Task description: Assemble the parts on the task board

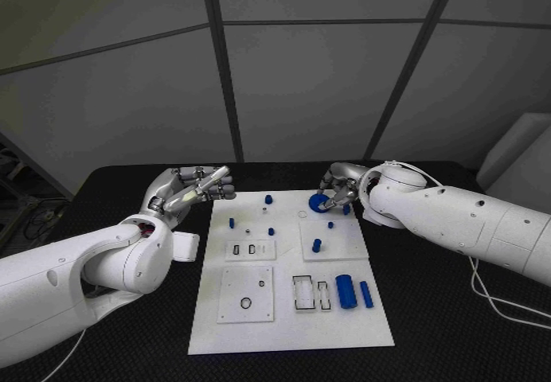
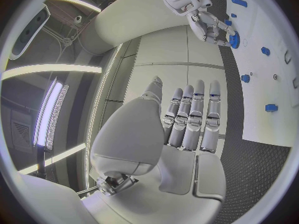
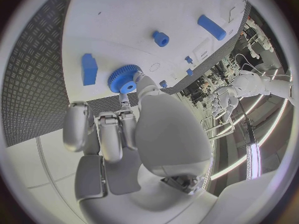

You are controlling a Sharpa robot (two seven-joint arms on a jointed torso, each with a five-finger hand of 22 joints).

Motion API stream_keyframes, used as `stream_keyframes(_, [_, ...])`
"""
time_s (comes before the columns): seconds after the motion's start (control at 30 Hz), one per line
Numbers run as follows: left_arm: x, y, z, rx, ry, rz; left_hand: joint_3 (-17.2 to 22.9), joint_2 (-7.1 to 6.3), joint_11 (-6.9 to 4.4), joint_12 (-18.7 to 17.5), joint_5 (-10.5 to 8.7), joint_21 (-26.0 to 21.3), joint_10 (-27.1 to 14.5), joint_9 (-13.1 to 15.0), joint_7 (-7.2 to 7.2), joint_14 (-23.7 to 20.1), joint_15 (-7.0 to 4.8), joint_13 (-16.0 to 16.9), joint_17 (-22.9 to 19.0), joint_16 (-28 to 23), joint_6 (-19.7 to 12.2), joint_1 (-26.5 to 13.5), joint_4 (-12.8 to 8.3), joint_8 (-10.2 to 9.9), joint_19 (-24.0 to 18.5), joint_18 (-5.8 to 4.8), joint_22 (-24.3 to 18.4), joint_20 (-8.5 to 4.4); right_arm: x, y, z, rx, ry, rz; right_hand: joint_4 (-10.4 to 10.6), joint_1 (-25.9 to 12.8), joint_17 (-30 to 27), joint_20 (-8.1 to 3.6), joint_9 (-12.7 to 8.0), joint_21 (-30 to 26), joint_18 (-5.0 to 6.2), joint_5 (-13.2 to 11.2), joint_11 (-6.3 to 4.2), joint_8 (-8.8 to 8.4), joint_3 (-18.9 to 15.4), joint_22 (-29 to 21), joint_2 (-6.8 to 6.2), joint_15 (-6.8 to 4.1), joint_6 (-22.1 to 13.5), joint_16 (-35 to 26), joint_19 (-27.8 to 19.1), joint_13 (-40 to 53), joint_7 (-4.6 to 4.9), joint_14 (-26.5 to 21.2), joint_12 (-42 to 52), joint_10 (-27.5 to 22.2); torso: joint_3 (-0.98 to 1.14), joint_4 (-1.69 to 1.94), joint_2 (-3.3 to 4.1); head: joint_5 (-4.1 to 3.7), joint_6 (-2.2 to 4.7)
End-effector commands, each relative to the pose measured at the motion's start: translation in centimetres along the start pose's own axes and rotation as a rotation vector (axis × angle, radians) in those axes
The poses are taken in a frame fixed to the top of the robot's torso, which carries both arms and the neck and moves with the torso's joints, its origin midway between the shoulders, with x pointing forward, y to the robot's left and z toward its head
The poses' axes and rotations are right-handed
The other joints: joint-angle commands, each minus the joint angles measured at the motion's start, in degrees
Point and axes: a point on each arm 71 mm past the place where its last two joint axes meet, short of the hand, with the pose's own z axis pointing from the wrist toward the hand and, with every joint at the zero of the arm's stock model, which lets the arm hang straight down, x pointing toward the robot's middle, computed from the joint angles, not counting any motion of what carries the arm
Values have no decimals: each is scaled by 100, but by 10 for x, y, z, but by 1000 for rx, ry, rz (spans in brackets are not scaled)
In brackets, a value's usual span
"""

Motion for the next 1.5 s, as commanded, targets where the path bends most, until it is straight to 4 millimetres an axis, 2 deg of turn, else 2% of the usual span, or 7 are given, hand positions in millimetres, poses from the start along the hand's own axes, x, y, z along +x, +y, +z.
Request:
stream_keyframes(0.03, [1,-1,0,5,14,-5,-8,32,23,-28,-34,-30,-6,-4,41,-9,-5,8,-1,-21,7,-10,-6,-36,-16,302,-5,39,3,-1,0,11,20,-26,-51,66,1508,-12,10,43,-80,-133,-15,58,106,35,132,24,114,15,51,950,-8,606,56,201,2,-1,2,-2,-4])
stream_keyframes(0.23, [1,-1,0,5,14,-6,-8,32,23,-28,-34,-30,-6,-4,41,-9,-5,8,-1,-21,7,-10,-6,-36,-16,302,-5,39,1,3,-1,-11,-16,-57,-168,242,1508,-32,20,75,-91,-192,-57,115,363,98,264,-7,377,15,84,1026,-55,606,108,254,0,-4,-2,2,-10])
stream_keyframes(0.57, [2,-1,0,4,16,-7,-8,32,23,-28,-34,-30,-6,-4,41,-9,-5,8,-1,-21,7,-10,-6,-36,-16,302,-5,39,-6,24,-8,-113,-157,-87,-202,191,1508,-98,-2,217,-155,-65,-141,94,626,415,221,-80,687,15,294,1194,-151,606,229,386,0,-2,-4,-15,1])
stream_keyframes(0.9, [2,-2,0,4,20,-8,-7,41,23,-34,-33,-33,-4,-4,41,-6,-5,9,0,-28,10,-6,-11,-41,-14,302,-9,39,-4,67,-17,-227,-223,-130,-210,154,1508,-111,-26,235,-164,-71,-146,37,675,453,156,-89,694,15,319,1183,-152,606,218,377,1,-2,-4,22,10])
stream_keyframes(1.2, [3,-1,0,2,23,-10,-7,41,23,-34,-33,-33,-4,-4,41,-6,-5,9,0,-28,10,-6,-11,-41,-14,302,-9,39,7,113,-9,-300,-222,-137,-213,143,1508,-114,-36,234,-163,-71,-145,13,701,450,140,-89,694,15,316,1170,-149,606,208,366,-2,9,2,43,-7])
stream_keyframes(1.3, [4,-1,0,2,24,-11,-7,41,23,-34,-33,-33,-4,-4,41,-6,-5,9,0,-28,10,-6,-11,-41,-14,302,-9,39,10,123,-6,-313,-214,-138,-215,137,1508,-116,-43,236,-164,-66,-144,-5,726,455,136,-89,697,15,319,1161,-147,606,200,358,-4,19,6,38,-3])
stream_keyframes(1.5, [4,-1,1,2,25,-11,-7,41,23,-34,-33,-33,-4,-4,41,-6,-5,9,0,-28,10,-6,-11,-41,-14,302,-9,39,21,134,0,-324,-186,-152,-215,133,1508,-116,-46,237,-165,-64,-143,-13,736,458,133,-89,697,15,321,1160,-145,606,199,357,0,9,6,59,-23])
